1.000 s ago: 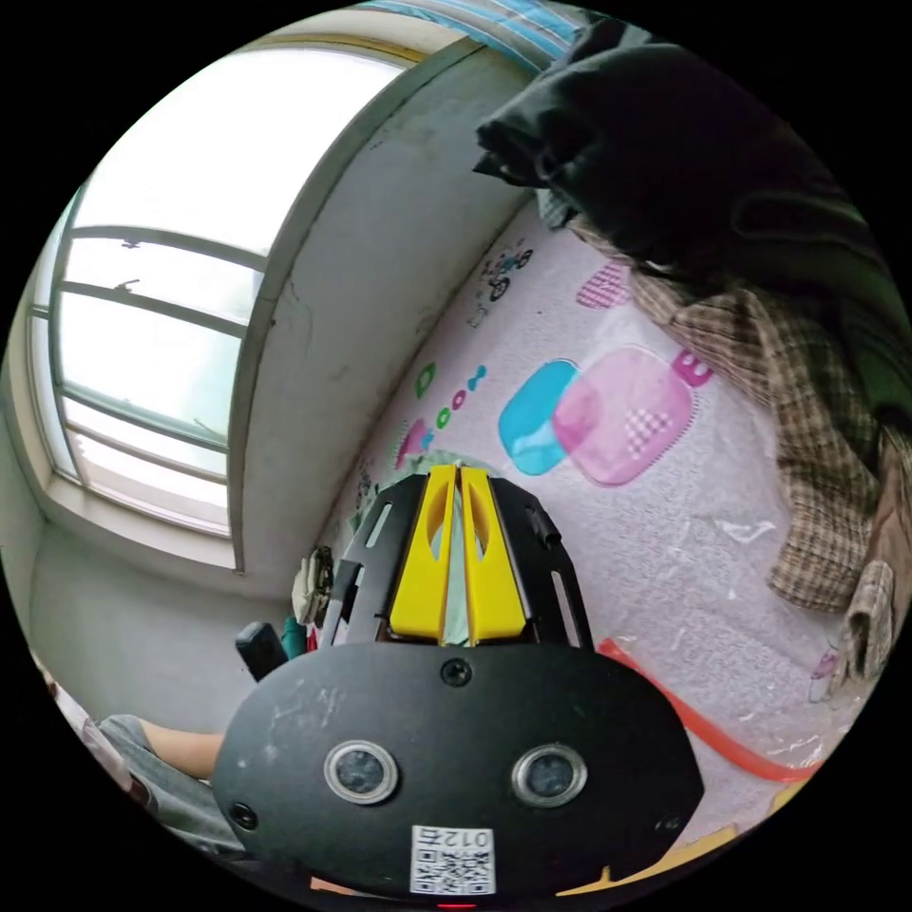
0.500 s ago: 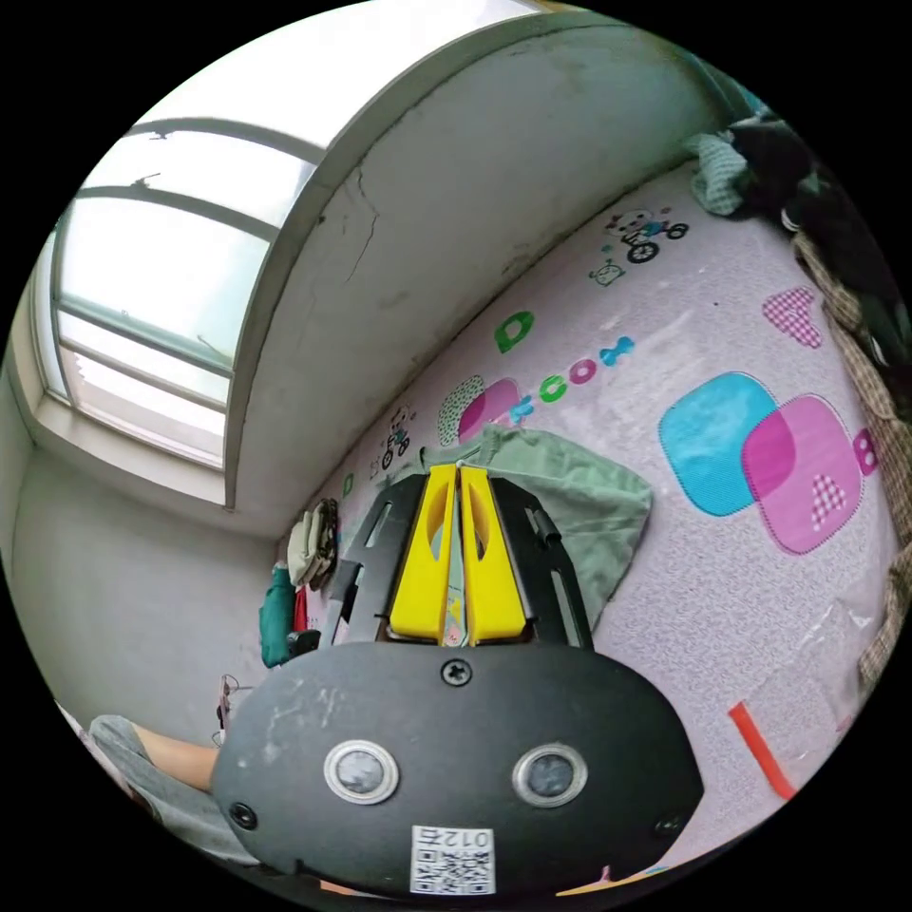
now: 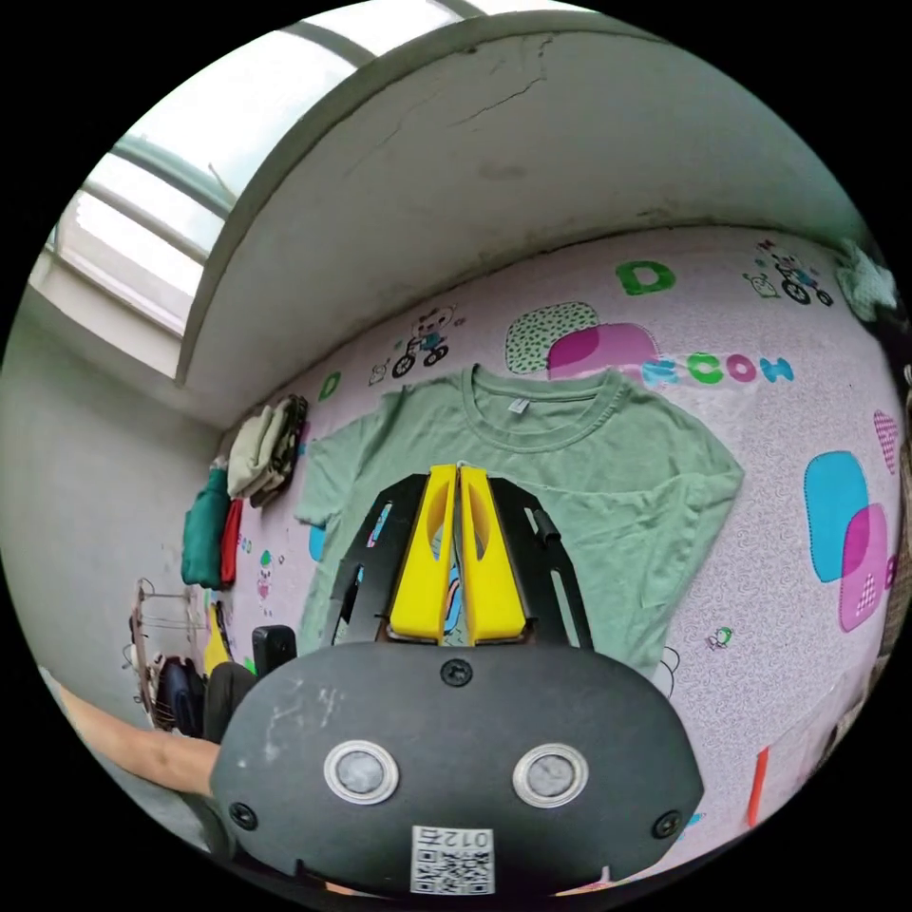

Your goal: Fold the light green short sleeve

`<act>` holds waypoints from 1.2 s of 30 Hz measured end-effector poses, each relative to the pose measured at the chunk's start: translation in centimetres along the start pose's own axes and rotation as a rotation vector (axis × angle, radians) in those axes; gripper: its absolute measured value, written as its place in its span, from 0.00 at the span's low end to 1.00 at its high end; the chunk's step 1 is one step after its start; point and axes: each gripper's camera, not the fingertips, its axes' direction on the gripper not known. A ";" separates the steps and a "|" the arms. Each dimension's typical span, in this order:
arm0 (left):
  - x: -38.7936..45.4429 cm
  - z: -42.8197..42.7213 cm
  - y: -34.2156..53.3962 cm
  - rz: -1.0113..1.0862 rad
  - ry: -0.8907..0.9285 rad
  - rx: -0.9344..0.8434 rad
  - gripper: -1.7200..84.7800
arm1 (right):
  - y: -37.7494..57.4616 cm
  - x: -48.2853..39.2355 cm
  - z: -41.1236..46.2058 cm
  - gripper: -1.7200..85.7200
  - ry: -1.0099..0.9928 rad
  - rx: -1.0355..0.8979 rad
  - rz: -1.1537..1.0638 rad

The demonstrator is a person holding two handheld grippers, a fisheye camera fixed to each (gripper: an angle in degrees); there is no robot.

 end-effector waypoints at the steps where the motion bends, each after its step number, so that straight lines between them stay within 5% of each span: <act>1: -0.3 -0.1 -0.1 -0.011 0.003 0.003 0.02 | 0.1 -0.4 1.2 0.01 0.025 -0.013 -0.012; 10: -4.9 -1.7 -1.4 -0.141 0.097 0.058 0.03 | 1.4 1.4 7.7 0.02 -0.012 -0.032 0.063; 23: -7.8 -3.8 -1.8 -0.115 -0.009 0.083 0.03 | 5.1 7.8 6.4 0.06 -0.099 0.031 0.099; 36: -4.6 -0.1 4.7 0.322 -0.184 -0.335 0.03 | 26.8 11.8 1.4 0.08 0.087 -0.314 0.084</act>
